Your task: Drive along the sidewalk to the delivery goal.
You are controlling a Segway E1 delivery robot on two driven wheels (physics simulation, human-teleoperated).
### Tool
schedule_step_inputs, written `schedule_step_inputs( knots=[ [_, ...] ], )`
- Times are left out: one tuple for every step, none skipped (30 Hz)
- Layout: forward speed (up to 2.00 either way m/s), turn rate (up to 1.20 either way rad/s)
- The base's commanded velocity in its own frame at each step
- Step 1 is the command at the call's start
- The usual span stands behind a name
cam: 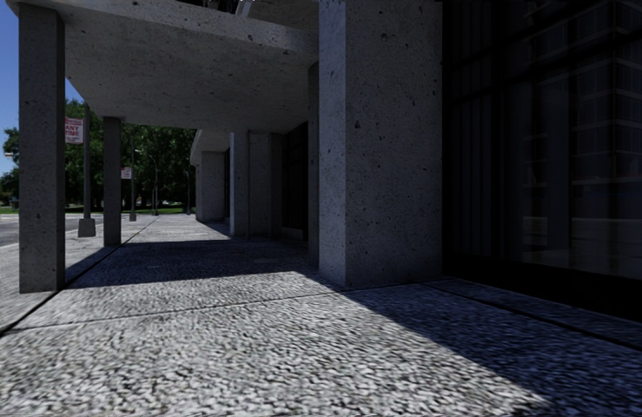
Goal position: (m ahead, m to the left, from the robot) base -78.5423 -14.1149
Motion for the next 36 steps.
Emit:
schedule_step_inputs(
  knots=[
    [0.00,1.20],
    [0.00,1.20],
    [0.00,1.20],
    [0.00,1.20],
    [0.00,1.20],
    [0.00,1.20],
    [0.00,1.20],
    [0.00,1.20],
    [0.00,1.20],
    [0.00,1.20],
    [0.00,1.20],
    [0.00,1.20],
    [0.00,1.20],
    [0.00,1.20],
    [0.00,1.20],
    [0.00,1.20],
    [0.00,1.20],
    [0.00,1.20],
    [0.00,1.20],
    [0.00,1.20],
    [0.00,1.20],
    [0.00,1.20],
    [0.00,1.20],
    [0.00,1.20],
    [0.00,1.20],
    [0.00,1.20],
    [0.00,1.20],
    [0.00,1.20],
    [0.00,1.20],
    [0.00,1.20],
    [0.00,1.20],
    [0.00,1.20],
    [0.00,1.20],
    [0.00,1.20],
    [0.00,1.20],
    [0.00,1.20]
  ],
)
